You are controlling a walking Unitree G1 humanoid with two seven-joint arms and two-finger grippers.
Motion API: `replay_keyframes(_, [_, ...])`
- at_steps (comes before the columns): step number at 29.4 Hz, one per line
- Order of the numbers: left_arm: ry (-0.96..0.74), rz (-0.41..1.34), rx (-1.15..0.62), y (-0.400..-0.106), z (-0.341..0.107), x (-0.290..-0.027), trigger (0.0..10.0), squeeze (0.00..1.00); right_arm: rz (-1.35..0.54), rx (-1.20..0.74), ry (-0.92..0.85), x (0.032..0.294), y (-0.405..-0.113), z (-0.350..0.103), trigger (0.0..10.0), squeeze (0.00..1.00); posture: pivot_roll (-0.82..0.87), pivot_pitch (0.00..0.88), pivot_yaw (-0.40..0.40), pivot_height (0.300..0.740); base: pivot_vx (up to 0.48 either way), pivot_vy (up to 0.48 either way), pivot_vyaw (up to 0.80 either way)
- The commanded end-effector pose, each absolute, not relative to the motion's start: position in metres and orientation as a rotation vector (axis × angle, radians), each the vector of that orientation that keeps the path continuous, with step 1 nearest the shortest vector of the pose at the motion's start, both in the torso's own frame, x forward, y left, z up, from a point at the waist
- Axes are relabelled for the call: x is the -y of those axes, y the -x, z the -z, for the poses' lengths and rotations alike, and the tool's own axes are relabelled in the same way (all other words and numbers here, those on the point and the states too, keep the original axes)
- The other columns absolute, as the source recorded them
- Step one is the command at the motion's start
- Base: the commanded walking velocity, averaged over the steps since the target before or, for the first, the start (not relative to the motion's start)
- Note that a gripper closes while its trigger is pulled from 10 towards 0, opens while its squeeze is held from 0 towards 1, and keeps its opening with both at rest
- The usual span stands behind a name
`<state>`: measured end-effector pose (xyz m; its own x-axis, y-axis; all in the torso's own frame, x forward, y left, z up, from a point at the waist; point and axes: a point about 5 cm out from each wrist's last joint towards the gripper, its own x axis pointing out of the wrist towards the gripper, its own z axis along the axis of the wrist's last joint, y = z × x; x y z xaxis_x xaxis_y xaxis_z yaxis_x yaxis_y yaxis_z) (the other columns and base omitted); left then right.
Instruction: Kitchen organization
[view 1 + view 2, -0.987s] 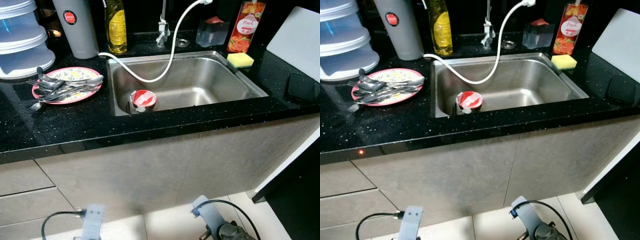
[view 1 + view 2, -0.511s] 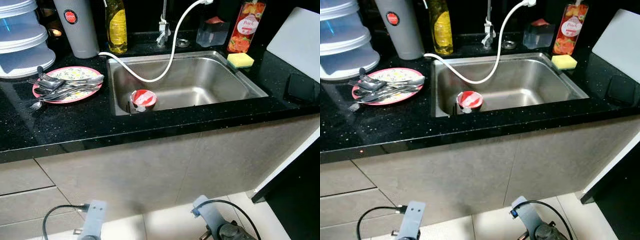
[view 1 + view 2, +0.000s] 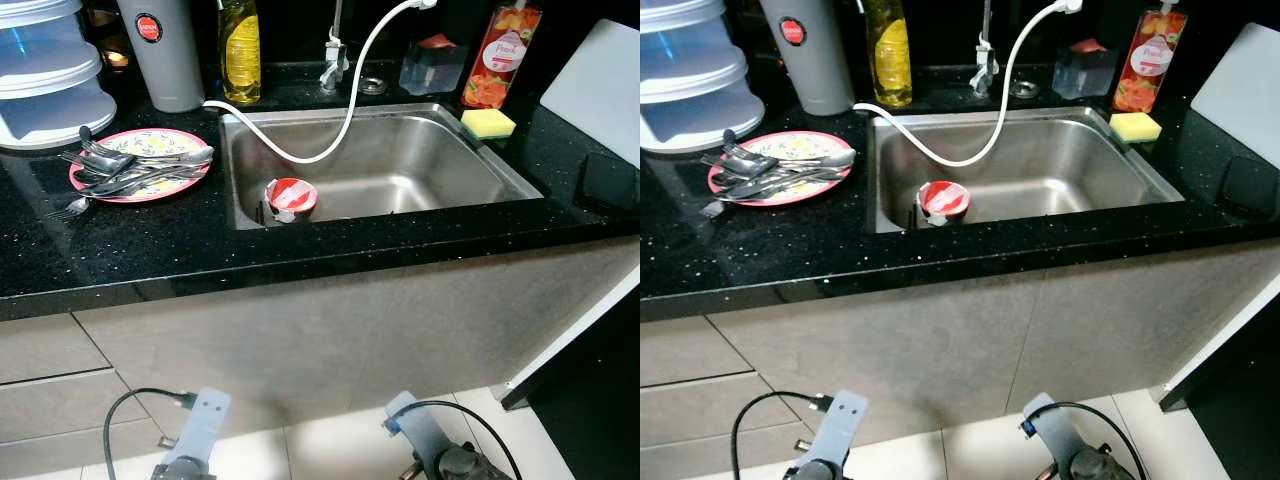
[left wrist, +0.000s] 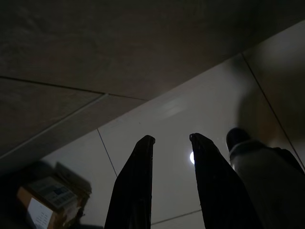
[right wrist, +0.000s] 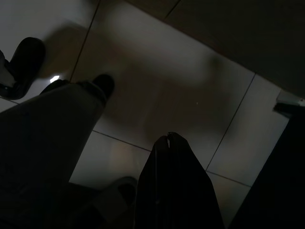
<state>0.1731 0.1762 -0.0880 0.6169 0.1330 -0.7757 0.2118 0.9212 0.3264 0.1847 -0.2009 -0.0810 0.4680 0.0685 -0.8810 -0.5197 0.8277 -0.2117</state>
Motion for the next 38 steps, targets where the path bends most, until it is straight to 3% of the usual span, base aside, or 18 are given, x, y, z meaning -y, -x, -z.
replay_keyframes(1, [-0.425,0.041,-0.894,-0.177,0.086,-0.178,10.0,0.0,-0.381,-1.027,0.501,0.201,-0.185,0.081,10.0,0.0,0.04,0.0,-0.031,0.74,0.0,0.0,0.0])
replay_keyframes(38, [-0.447,0.079,-0.876,-0.187,0.082,-0.168,10.0,0.0,-0.365,-1.022,0.494,0.208,-0.185,0.079,10.0,0.0,-0.01,0.0,-0.027,0.74,0.0,0.0,0.0])
